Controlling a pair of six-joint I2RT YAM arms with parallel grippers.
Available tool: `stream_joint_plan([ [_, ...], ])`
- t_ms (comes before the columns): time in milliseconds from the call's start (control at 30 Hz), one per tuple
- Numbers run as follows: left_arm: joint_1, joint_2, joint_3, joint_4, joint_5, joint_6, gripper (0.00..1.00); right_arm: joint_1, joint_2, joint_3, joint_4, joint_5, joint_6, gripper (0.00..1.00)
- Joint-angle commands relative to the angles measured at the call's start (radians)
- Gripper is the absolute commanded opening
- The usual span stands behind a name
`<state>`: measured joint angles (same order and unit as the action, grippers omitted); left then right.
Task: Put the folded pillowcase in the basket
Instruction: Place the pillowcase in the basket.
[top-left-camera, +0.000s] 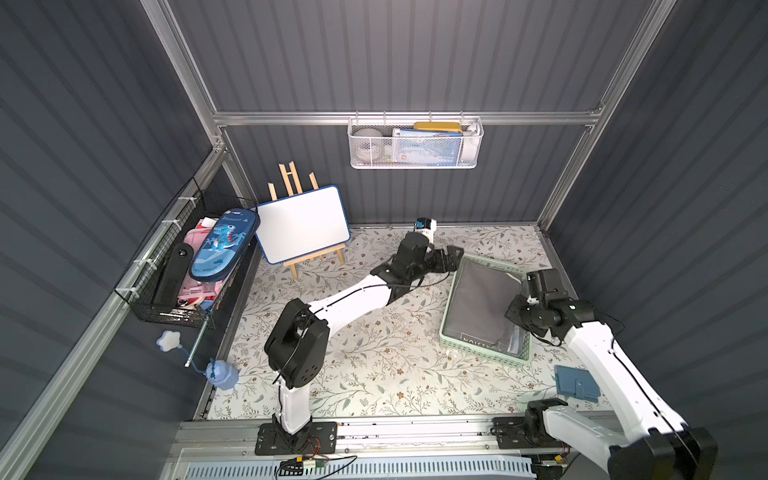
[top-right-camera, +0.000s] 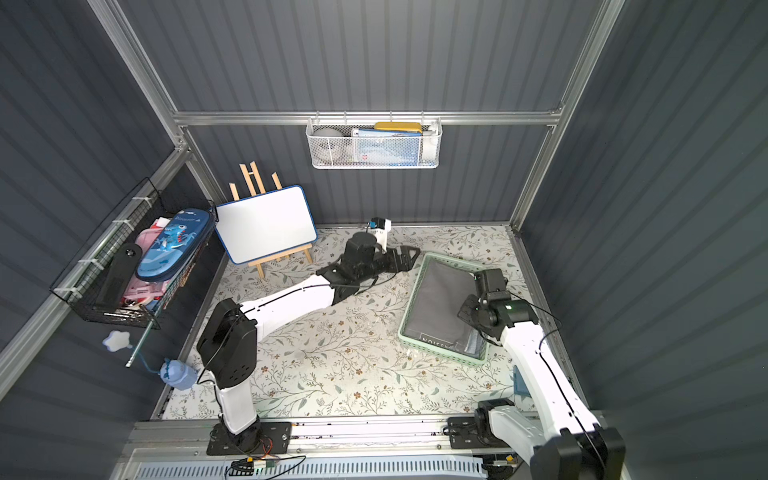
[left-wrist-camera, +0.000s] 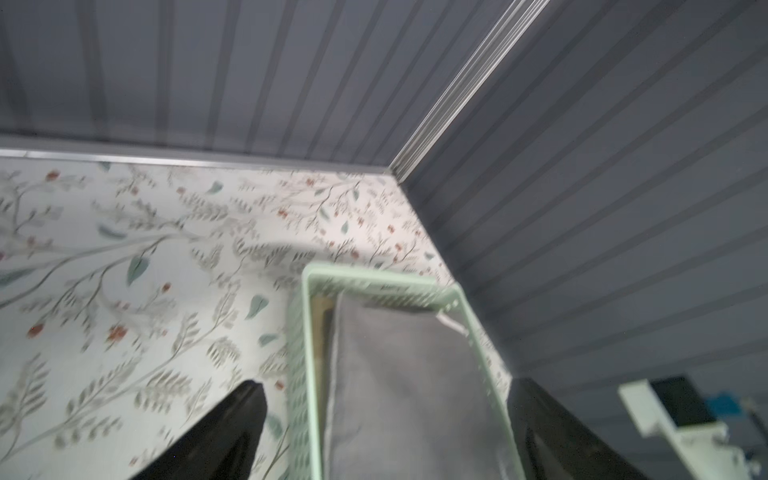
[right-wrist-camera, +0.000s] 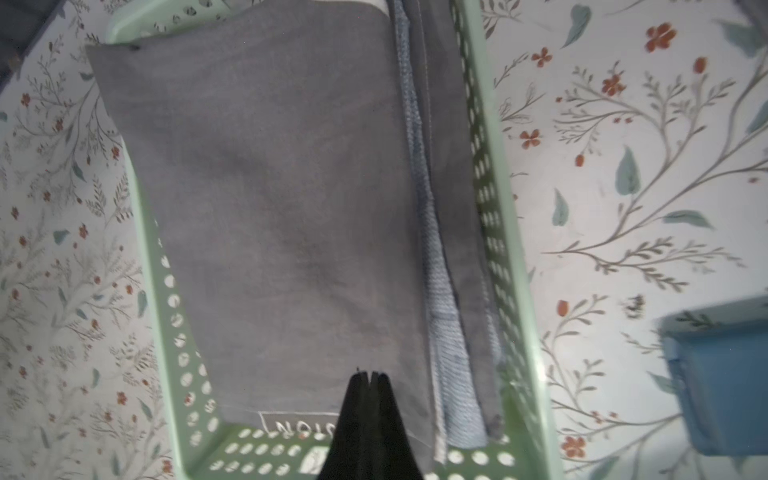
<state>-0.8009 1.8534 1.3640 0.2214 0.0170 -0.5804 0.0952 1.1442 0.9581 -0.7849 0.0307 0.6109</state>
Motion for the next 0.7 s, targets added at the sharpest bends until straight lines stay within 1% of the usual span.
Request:
stream_joint_plan([
  [0, -0.009, -0.042, -0.098, 0.137, -0.011, -0.06, 0.89, 0.001, 0.142, 0.111, 0.136, -0.072, -0.021, 0.0],
  [100, -0.01, -0.021, -0.113, 0.132, 0.013, -0.081, 0.78, 0.003, 0.312, 0.231, 0.139, -0.161, -0.032, 0.0],
  [167, -0.01, 0.003, -0.112, 0.117, 0.018, -0.097, 0.71, 0.012, 0.399, 0.279, 0.177, -0.188, -0.028, 0.0],
  [267, -0.014, 0.026, -0.119, 0.114, 0.037, -0.104, 0.67, 0.014, 0.525, 0.323, 0.22, -0.226, -0.033, 0.0],
  [333, -0.02, 0.036, -0.124, 0.118, 0.044, -0.106, 0.61, 0.015, 0.596, 0.339, 0.251, -0.24, -0.039, 0.0],
  [400, -0.027, 0.059, -0.122, 0.104, 0.048, -0.105, 0.51, 0.014, 0.674, 0.342, 0.313, -0.259, -0.036, 0.0],
  [467, -0.033, 0.098, -0.108, 0.083, 0.064, -0.105, 0.39, 0.013, 0.737, 0.369, 0.3, -0.267, -0.046, 0.0],
  [500, -0.039, 0.121, -0.096, 0.065, 0.076, -0.101, 0.33, 0.013, 0.754, 0.369, 0.306, -0.265, -0.052, 0.0],
  [567, -0.058, 0.157, -0.075, 0.03, 0.083, -0.096, 0.24, 0.014, 0.754, 0.343, 0.324, -0.264, -0.061, 0.0],
  [600, -0.072, 0.165, -0.07, 0.015, 0.076, -0.091, 0.21, 0.013, 0.743, 0.325, 0.356, -0.26, -0.061, 0.0],
  [667, -0.094, 0.164, -0.076, 0.003, 0.045, -0.09, 0.19, 0.014, 0.712, 0.297, 0.382, -0.267, -0.063, 0.0],
])
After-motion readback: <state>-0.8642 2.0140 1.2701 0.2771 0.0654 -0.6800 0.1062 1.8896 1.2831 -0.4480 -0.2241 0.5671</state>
